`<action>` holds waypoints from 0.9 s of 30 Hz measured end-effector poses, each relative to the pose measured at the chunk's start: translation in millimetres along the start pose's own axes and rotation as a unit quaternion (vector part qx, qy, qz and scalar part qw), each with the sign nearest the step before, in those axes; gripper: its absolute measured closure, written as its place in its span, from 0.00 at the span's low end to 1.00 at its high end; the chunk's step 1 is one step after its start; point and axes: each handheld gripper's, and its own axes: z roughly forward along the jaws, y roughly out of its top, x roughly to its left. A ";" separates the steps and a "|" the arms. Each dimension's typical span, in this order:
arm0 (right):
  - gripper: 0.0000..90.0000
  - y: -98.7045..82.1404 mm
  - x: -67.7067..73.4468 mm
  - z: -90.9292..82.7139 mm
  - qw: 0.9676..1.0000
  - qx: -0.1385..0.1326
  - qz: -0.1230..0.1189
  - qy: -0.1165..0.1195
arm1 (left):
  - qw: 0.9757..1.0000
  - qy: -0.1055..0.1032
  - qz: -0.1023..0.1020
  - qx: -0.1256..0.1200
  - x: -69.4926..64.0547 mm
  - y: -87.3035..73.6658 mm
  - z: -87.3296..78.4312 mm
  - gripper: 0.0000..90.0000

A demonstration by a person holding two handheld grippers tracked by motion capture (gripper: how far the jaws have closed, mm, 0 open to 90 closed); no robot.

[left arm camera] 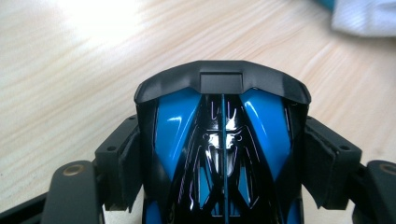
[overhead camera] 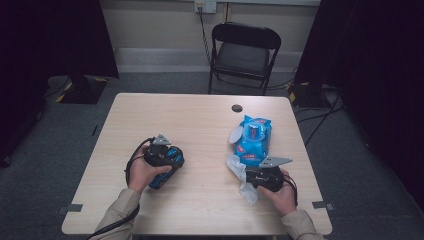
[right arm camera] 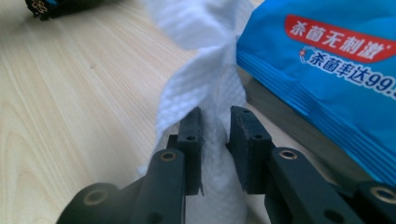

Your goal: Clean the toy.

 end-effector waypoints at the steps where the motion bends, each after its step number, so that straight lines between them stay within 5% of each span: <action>1: 0.82 -0.4 -0.4 0.7 1.000 0.001 0.001 0.002 | 1.000 0.003 0.001 0.004 0.4 -0.2 1.2 0.28; 16: 0.67 -0.1 -0.5 2.7 1.000 0.008 0.001 -0.002 | 1.000 0.026 -0.003 0.000 8.3 -8.6 14.5 0.28; 27: 0.54 1.0 -1.2 0.5 1.000 0.014 0.004 -0.004 | 1.000 0.018 -0.012 -0.003 8.5 -9.9 14.8 0.26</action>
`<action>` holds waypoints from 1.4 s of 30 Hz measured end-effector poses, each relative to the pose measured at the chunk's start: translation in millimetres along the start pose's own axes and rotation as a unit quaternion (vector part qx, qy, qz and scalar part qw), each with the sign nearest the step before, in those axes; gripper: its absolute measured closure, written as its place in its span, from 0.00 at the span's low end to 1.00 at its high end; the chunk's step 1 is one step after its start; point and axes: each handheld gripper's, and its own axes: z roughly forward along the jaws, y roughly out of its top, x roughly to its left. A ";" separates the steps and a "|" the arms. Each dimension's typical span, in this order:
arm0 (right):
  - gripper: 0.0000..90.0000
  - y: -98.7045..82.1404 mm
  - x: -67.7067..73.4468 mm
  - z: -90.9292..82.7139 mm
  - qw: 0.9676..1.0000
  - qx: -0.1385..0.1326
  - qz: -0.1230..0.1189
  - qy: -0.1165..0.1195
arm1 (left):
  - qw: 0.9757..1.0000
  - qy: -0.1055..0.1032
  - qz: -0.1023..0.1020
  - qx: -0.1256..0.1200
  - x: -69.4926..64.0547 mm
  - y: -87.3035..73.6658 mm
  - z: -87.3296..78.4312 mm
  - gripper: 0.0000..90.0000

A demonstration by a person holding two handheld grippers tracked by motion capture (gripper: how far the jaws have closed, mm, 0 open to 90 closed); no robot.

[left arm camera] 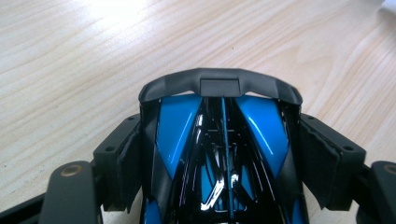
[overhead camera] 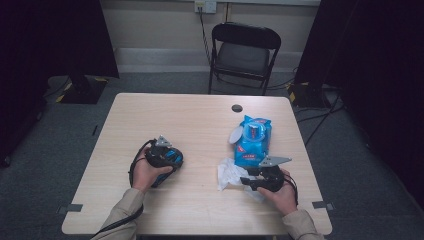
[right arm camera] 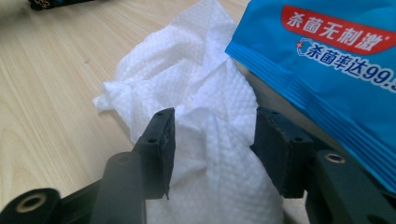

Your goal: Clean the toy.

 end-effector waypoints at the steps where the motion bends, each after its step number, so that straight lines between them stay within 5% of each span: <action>1: 0.52 0.1 0.5 -0.3 1.000 0.003 -0.002 -0.001 | 1.000 0.001 0.003 -0.002 1.1 0.1 -1.0 0.26; 21: 0.29 6.6 4.7 -15.8 1.000 0.005 -0.001 -0.006 | 1.000 -0.007 0.007 -0.018 -2.0 1.3 -29.4 0.22; 27: 0.20 9.3 3.9 -27.2 1.000 -0.006 -0.004 0.006 | 0.999 -0.024 0.013 -0.025 -5.4 0.5 -40.0 0.19; 29: 0.17 9.3 3.7 -30.7 1.000 -0.008 -0.008 0.008 | 0.999 -0.030 0.001 -0.031 -6.6 -0.9 -44.3 0.18; 42: 0.17 2.5 -5.1 -48.3 1.000 -0.014 -0.007 -0.004 | 0.999 -0.041 -0.005 -0.030 -2.7 -18.1 -67.6 0.18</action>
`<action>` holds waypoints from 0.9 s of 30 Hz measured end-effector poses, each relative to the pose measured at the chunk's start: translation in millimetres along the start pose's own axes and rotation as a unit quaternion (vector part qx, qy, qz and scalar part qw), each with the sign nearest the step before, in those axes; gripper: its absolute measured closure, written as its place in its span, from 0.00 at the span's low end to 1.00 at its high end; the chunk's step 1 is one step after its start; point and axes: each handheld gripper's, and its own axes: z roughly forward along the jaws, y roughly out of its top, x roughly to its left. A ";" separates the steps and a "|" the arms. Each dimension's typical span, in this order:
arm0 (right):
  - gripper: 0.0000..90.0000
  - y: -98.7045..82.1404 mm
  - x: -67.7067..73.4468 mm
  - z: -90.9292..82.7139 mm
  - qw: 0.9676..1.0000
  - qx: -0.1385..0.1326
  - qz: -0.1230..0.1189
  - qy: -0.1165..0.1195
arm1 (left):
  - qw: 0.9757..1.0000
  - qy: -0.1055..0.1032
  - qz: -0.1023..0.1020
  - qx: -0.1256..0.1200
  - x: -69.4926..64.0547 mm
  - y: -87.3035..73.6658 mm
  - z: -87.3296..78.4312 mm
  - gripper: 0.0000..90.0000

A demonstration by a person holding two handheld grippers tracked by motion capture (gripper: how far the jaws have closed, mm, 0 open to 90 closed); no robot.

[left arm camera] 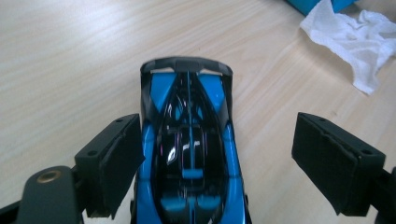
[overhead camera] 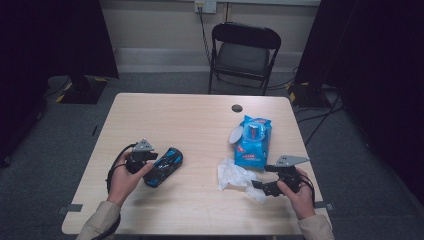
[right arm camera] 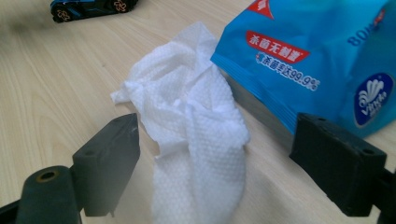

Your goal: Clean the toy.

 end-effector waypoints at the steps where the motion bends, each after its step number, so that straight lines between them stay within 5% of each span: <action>1: 0.17 -0.8 -0.9 -1.2 1.000 0.001 0.000 -0.001 | 1.000 0.003 -0.003 0.003 0.2 -1.5 -1.6 0.18; 17: 0.17 -18.6 -13.8 -16.2 1.000 0.015 0.004 -0.023 | 1.000 0.007 0.012 -0.004 3.0 -23.2 -25.8 0.18; 27: 0.17 -33.0 -20.5 -26.5 0.999 0.023 0.011 -0.038 | 1.000 0.010 0.004 -0.005 9.1 -38.9 -39.5 0.18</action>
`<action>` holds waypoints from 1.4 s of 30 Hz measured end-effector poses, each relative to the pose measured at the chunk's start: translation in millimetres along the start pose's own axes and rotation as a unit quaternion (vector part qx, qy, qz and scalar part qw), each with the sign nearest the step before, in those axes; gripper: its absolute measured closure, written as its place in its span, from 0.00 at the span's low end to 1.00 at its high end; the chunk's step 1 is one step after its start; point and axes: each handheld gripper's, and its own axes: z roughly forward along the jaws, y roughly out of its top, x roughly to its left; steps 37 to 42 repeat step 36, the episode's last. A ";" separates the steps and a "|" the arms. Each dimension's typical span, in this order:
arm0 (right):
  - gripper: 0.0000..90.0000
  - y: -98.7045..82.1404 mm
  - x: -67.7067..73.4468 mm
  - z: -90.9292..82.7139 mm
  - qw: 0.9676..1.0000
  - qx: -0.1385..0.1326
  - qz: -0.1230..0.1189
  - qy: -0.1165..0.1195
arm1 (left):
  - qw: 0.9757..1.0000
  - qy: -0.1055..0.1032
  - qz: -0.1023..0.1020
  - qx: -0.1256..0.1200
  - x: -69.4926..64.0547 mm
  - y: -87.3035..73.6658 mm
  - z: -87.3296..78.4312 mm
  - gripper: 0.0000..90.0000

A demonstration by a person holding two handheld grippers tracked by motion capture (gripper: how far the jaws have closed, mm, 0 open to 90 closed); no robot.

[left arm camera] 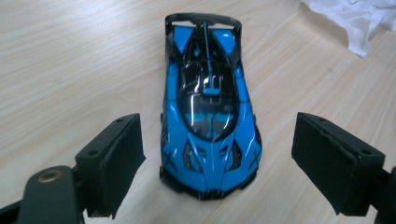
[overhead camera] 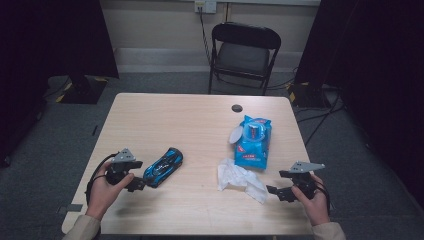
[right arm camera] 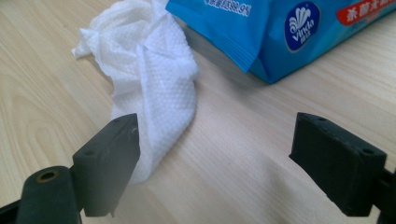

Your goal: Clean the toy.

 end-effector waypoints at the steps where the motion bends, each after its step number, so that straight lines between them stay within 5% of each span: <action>1: 0.17 -1.8 -0.6 -0.7 1.000 0.001 0.002 -0.003 | 1.000 0.000 -0.001 0.000 0.2 -1.5 -0.9 0.18; 24: 0.16 -27.8 -6.3 0.2 0.999 0.031 -0.012 -0.027 | 1.000 -0.003 0.012 0.016 6.9 -52.3 -15.3 0.18; 34: 0.16 -32.1 -5.5 1.3 0.999 0.018 -0.028 -0.034 | 0.999 -0.005 0.032 0.031 2.6 -57.3 -10.6 0.19; 42: 0.16 -32.9 -5.4 1.5 0.999 0.017 -0.034 -0.037 | 0.999 -0.007 0.029 0.030 2.0 -57.2 -10.8 0.19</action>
